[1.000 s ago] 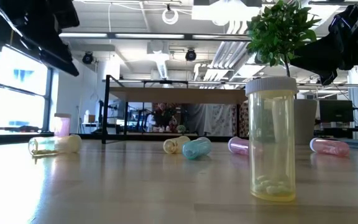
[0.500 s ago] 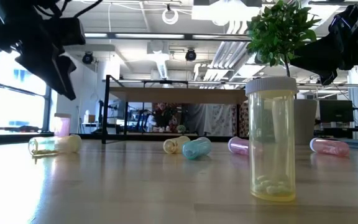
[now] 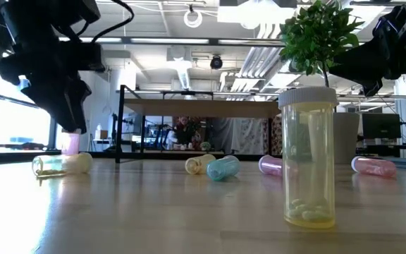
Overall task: Pick and place medicine bottles onto shelf by color
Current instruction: Put the top left pink pill bottle on the shelf
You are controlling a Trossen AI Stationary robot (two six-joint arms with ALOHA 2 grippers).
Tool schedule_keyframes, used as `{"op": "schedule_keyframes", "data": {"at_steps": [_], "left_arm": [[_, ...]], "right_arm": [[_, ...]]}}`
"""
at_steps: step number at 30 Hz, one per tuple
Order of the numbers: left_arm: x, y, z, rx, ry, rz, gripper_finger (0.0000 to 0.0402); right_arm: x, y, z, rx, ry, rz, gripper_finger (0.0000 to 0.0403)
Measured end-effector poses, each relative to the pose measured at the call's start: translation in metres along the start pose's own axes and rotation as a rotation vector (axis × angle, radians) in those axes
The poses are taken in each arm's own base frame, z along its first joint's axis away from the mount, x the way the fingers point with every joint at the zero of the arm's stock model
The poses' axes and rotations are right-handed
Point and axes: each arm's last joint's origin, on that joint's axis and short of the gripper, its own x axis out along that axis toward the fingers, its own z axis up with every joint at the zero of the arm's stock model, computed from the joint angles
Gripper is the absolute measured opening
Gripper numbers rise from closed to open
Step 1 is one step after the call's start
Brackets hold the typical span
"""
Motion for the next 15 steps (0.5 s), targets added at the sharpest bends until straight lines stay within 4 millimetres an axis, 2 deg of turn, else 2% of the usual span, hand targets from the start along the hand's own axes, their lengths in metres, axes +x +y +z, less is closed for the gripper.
{"op": "schedule_keyframes", "data": {"at_steps": [9, 15], "left_arm": [[0.015, -0.002, -0.002, -0.009, 0.079, 0.028, 0.025], [0.018, -0.003, -0.002, -0.008, 0.088, 0.032, 0.0203]], "right_arm": [[0.0, 0.0, 0.0, 0.0, 0.0, 0.0, 0.0151], [0.0, 0.0, 0.0, 0.0, 0.0, 0.0, 0.0151]]}}
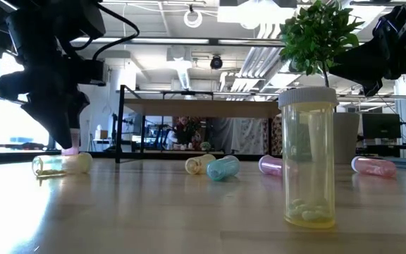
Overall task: Pick and place medicine bottles onto shelf by color
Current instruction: Put the top left pink pill bottle on the shelf
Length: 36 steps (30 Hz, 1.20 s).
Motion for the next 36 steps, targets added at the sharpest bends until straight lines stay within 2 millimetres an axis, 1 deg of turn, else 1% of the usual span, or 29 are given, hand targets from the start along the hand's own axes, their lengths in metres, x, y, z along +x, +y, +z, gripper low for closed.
{"op": "schedule_keyframes", "data": {"at_steps": [7, 12, 16, 22, 26, 29, 32, 36], "left_arm": [[0.0, -0.001, 0.002, -0.005, -0.022, -0.011, 0.0137], [0.0, -0.002, 0.004, -0.002, -0.036, -0.02, 0.0107], [0.0, -0.002, 0.004, 0.0, -0.032, -0.037, 0.01], [-0.002, -0.003, 0.005, -0.019, -0.029, -0.059, 0.011], [-0.015, -0.004, 0.021, -0.034, -0.068, -0.085, 0.011], [-0.031, 0.0, 0.041, -0.028, -0.112, -0.081, 0.0107], [-0.05, 0.008, 0.062, -0.023, -0.172, -0.072, 0.0107], [-0.077, 0.026, 0.088, -0.032, -0.247, -0.041, 0.0108]], "right_arm": [[0.0, 0.0, 0.0, 0.0, 0.0, 0.0, 0.0151], [0.0, 0.0, 0.0, 0.0, 0.0, 0.0, 0.0151], [0.0, 0.0, 0.0, 0.0, 0.0, 0.0, 0.0151], [0.0, 0.0, 0.0, 0.0, 0.0, 0.0, 0.0151], [0.0, 0.0, 0.0, 0.0, 0.001, 0.0, 0.0151], [0.0, 0.0, 0.0, 0.0, 0.0, 0.001, 0.0151], [0.0, 0.0, 0.0, 0.0, 0.0, 0.001, 0.0151], [0.0, 0.0, 0.0, 0.0, 0.0, 0.0, 0.0151]]}}
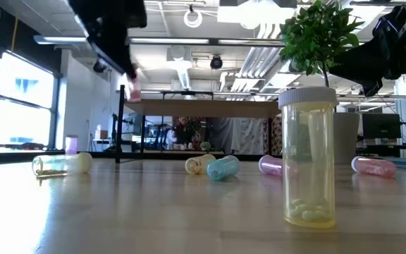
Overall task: Pick and place medicine bottles onto shelf by color
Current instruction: Put the top left pink pill bottle on the shelf
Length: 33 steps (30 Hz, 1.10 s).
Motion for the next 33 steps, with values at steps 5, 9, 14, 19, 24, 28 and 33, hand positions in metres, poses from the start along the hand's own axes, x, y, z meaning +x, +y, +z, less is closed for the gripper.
{"op": "schedule_keyframes", "data": {"at_steps": [5, 9, 14, 19, 24, 28, 33], "left_arm": [[-0.026, 0.032, 0.035, 0.005, -0.113, 0.093, 0.0107], [-0.05, 0.066, 0.061, 0.0, -0.211, 0.243, 0.0107], [-0.075, 0.111, 0.085, -0.049, -0.274, 0.37, 0.0108], [-0.087, 0.152, 0.104, -0.11, -0.277, 0.448, 0.0108], [-0.083, 0.18, 0.112, -0.192, -0.195, 0.407, 0.0108], [-0.067, 0.189, 0.114, -0.239, -0.11, 0.367, 0.0108], [-0.04, 0.196, 0.11, -0.265, 0.012, 0.336, 0.0108]], "right_arm": [[0.0, 0.0, 0.0, 0.0, 0.0, 0.0, 0.0151], [0.0, 0.0, 0.0, 0.0, 0.0, 0.0, 0.0151], [0.0, 0.0, 0.0, 0.0, 0.0, 0.0, 0.0151], [0.0, 0.0, 0.0, 0.0, 0.0, 0.0, 0.0151], [0.0, 0.0, 0.0, 0.0, 0.0, 0.0, 0.0151], [0.0, 0.0, 0.0, 0.0, 0.0, 0.0, 0.0151], [0.0, 0.0, 0.0, 0.0, 0.0, 0.001, 0.0151]]}}
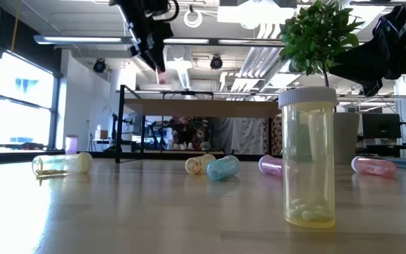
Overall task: Pick and place medicine bottles onto shelf by color
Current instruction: Put the top left pink pill bottle on the shelf
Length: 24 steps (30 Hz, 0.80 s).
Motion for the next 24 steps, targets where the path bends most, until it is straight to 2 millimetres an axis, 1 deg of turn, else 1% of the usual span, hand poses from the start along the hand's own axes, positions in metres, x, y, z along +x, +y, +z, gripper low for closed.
{"op": "schedule_keyframes", "data": {"at_steps": [5, 11, 18, 24], "left_arm": [[0.022, -0.002, -0.001, 0.015, 0.076, -0.004, 0.0108], [0.035, -0.003, -0.004, 0.03, 0.133, -0.013, 0.0108], [0.047, -0.004, -0.008, 0.058, 0.203, -0.023, 0.0108], [0.048, -0.004, -0.008, 0.064, 0.205, -0.011, 0.0108]], "right_arm": [[0.0, 0.0, 0.0, 0.0, 0.0, 0.0, 0.0151], [0.0, 0.0, 0.0, -0.001, 0.0, 0.0, 0.0151], [0.0, 0.0, 0.0, 0.0, 0.0, 0.0, 0.0151], [0.0, 0.0, 0.0, 0.0, 0.0, 0.0, 0.0151]]}}
